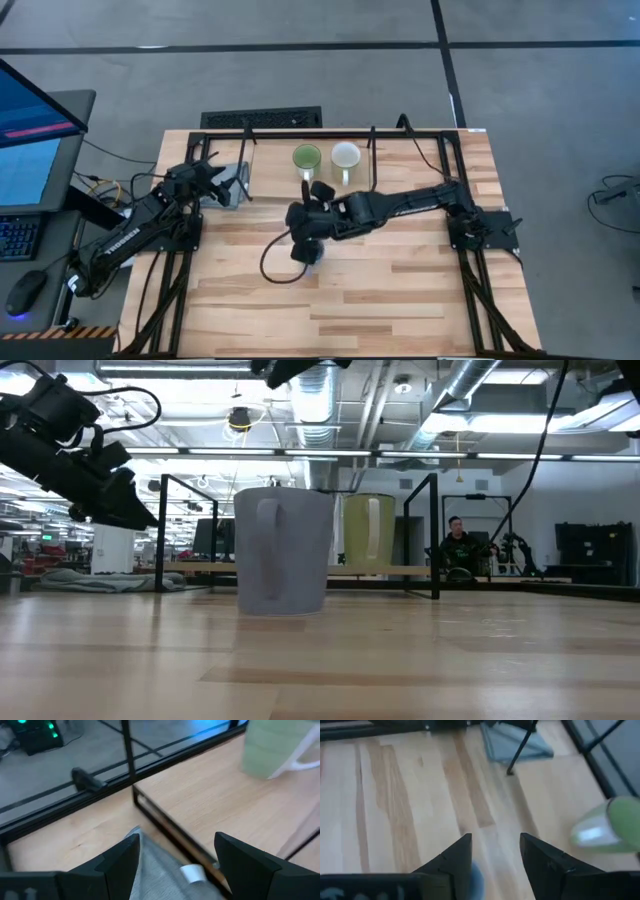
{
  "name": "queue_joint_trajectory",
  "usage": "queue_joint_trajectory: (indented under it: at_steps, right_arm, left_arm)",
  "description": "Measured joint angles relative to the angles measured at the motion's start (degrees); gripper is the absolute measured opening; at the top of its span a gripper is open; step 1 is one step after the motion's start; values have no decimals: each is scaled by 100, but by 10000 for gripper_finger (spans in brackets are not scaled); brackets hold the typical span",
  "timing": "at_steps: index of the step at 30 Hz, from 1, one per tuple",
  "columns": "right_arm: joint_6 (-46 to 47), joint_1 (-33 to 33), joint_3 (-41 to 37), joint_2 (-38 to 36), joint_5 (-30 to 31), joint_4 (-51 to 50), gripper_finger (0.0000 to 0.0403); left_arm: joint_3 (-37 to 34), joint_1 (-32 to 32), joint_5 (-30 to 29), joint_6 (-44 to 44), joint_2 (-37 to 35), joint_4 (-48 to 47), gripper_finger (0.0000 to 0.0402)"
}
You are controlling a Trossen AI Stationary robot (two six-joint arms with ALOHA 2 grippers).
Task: Stack small to large cups/mugs on shelf
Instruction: Put the blue mug on the shelf
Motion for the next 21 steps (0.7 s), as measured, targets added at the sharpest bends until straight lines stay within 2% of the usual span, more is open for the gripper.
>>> queue_joint_trajectory:
  at_steps: [4, 10, 15, 18, 21]
  right_arm:
    - [-413, -213, -7, -211, 38, -353, 184]
    - [-1083, -582, 13, -536, 60, -412, 186]
    - [-1624, -1089, -38, -793, -648, -520, 187]
    - [-1864, -1423, -526, -1167, -896, -24, 185]
    - [-1989, -1751, -1533, -1773, -1204, 675, 184]
  left_arm:
    - [0, -1, 286, -107, 0, 133, 248]
    - [0, 0, 394, -111, 0, 144, 248]
    - [0, -2, 209, -41, 2, 262, 248]
    - [0, 0, 169, -2, 0, 369, 248]
    - [0, 0, 131, 66, 0, 389, 248]
